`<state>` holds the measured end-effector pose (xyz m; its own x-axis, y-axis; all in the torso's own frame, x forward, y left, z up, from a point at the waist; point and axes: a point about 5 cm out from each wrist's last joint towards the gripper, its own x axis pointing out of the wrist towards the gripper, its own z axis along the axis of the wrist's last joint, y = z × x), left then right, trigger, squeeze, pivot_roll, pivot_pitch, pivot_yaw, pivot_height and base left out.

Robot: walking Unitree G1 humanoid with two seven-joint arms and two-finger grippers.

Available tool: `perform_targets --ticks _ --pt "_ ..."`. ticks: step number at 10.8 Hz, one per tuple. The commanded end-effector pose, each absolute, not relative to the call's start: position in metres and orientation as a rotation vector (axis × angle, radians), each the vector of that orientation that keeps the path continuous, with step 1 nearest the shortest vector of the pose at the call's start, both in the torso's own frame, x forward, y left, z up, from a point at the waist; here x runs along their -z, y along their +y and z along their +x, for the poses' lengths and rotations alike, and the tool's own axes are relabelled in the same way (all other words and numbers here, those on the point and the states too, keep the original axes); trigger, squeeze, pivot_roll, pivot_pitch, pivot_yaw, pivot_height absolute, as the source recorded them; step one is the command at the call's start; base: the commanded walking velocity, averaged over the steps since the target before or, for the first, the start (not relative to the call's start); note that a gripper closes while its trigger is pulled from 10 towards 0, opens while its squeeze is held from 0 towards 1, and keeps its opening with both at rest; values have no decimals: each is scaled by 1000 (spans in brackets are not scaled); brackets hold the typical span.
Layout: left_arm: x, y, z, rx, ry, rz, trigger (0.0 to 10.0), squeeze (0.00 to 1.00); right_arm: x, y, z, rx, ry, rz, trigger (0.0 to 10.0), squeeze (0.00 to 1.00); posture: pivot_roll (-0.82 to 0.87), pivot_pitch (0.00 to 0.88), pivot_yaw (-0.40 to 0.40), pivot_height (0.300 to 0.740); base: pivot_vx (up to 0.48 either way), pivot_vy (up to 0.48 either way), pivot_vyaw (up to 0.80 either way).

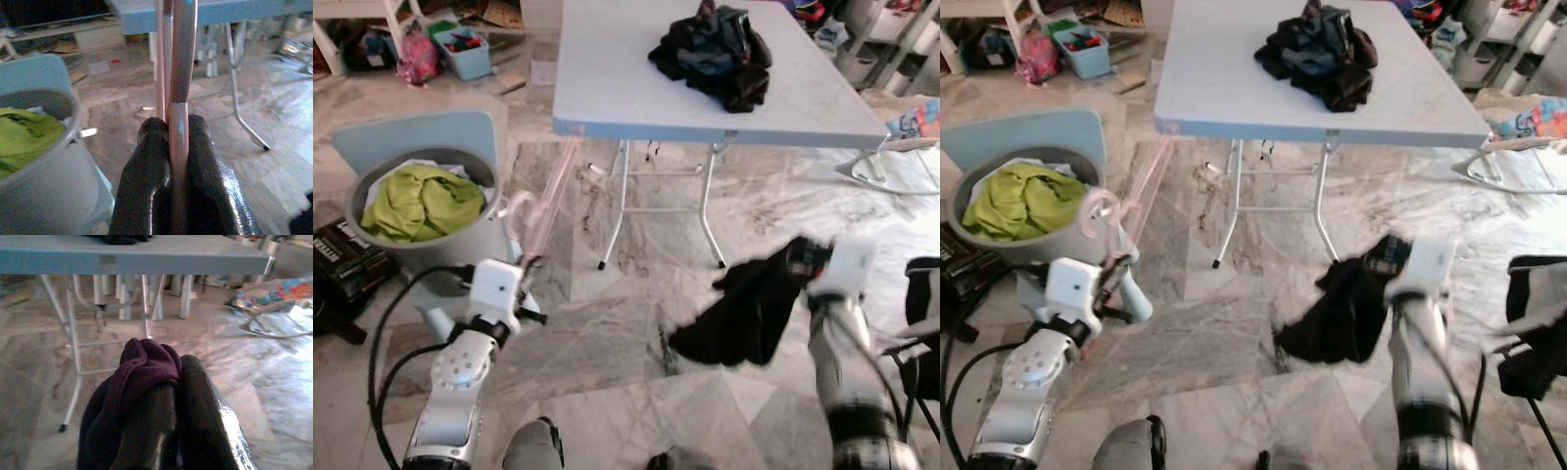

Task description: Hang hanger

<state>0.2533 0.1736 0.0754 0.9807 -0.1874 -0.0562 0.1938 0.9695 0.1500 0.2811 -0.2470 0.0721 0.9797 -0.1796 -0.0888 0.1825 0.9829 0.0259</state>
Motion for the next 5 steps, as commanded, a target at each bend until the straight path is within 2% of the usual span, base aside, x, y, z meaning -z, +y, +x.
perform_targets --ticks 1,2,3,4,5 --pt "-85 174 255 144 -2 122 10000 0 -84 -242 280 123 22 14 0 0 -19 51 -59 740 0 0 0" --pt "-93 172 255 107 -39 76 10000 0 -84 -235 272 94 10 19 0 0 -26 47 -45 740 0 0 0" --pt "-97 167 252 93 -63 5 10000 0 -88 -230 267 63 -4 22 5255 0 -31 46 -38 740 0 0 0" --pt "-102 165 247 69 -82 -86 10000 0 -96 -225 261 44 -28 86 8118 0 -33 54 -34 740 0 0 0" --pt "-95 164 241 49 -30 -178 10000 0 -92 -220 252 28 9 80 10000 0 -31 66 -34 740 0 0 0"
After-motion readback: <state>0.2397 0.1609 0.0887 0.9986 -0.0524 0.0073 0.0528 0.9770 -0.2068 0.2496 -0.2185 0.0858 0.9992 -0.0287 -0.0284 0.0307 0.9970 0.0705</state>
